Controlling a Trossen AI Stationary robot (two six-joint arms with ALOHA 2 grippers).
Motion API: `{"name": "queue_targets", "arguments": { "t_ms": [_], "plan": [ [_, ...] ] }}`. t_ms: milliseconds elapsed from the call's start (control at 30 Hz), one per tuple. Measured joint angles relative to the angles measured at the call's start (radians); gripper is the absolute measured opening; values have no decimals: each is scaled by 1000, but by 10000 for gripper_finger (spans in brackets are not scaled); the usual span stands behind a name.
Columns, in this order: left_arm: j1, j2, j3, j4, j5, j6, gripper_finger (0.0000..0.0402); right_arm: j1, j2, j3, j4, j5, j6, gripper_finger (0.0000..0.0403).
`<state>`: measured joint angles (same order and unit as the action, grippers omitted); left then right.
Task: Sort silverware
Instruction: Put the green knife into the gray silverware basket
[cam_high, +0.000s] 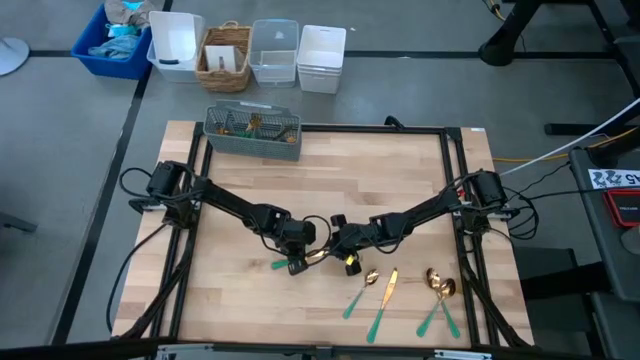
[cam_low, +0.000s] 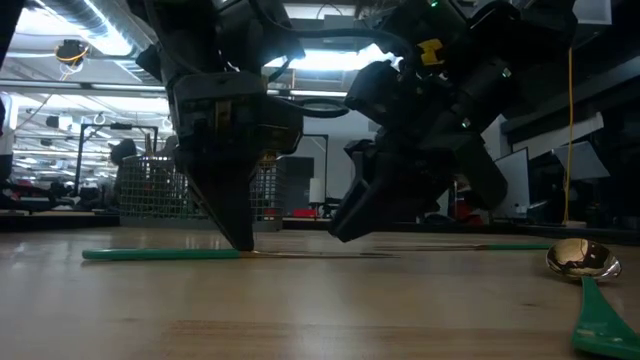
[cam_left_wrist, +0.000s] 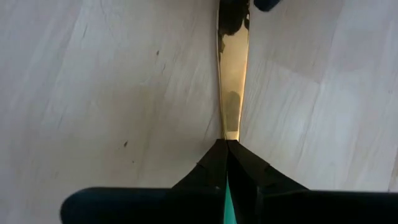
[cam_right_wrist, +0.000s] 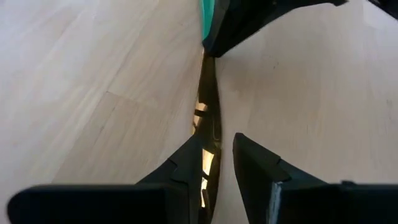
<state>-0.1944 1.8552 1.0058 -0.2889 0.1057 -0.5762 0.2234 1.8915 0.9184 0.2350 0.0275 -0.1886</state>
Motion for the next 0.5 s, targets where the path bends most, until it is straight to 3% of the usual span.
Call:
{"name": "queue_targets", "arguments": {
  "t_ms": [233, 500],
  "plan": [
    [1, 1, -2, 47, -1, 5, 1, 0, 0, 3, -35, -20, 0, 92],
    [1, 1, -1, 45, -6, 26, 1, 0, 0, 121, -314, -21, 0, 92]
  ]
}}
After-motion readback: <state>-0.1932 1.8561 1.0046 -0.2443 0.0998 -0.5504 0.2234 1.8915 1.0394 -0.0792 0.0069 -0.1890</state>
